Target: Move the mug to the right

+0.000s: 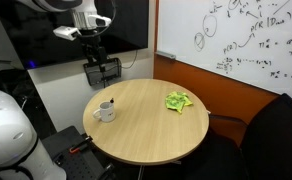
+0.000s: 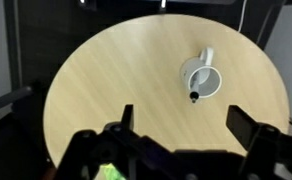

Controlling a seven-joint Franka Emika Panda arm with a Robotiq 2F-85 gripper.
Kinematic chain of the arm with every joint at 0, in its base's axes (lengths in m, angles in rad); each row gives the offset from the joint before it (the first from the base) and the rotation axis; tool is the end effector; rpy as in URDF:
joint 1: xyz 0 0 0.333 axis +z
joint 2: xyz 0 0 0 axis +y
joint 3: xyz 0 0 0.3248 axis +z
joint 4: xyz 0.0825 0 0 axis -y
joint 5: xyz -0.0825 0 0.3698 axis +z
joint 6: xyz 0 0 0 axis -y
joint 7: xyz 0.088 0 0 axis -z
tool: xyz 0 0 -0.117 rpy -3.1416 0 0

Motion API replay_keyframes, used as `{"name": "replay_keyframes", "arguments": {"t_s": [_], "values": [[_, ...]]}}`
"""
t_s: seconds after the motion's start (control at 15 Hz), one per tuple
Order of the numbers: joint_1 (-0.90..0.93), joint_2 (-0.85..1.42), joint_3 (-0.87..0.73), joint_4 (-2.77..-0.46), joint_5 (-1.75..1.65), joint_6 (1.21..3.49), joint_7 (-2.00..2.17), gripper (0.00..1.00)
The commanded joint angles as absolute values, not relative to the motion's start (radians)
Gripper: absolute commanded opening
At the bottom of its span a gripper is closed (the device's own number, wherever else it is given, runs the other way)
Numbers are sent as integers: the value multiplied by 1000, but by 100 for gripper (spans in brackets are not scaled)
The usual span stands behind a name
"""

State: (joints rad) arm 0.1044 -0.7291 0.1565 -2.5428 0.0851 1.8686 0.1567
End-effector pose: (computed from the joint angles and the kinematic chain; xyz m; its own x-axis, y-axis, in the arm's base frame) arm 0.3060 0.0950 0.5060 0.9976 0.0447 0.0528 0.0440 -0.9989 0.0135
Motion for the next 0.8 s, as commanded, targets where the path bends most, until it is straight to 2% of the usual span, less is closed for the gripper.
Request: {"name": "replay_keyframes", "arguments": {"t_s": [0.0, 0.33, 0.73], "values": [[127, -642, 195, -2615, 189, 2051, 236, 100], [121, -439, 243, -2695, 227, 2317, 356, 100], [156, -189, 206, -2702, 296, 2510, 308, 100]]}}
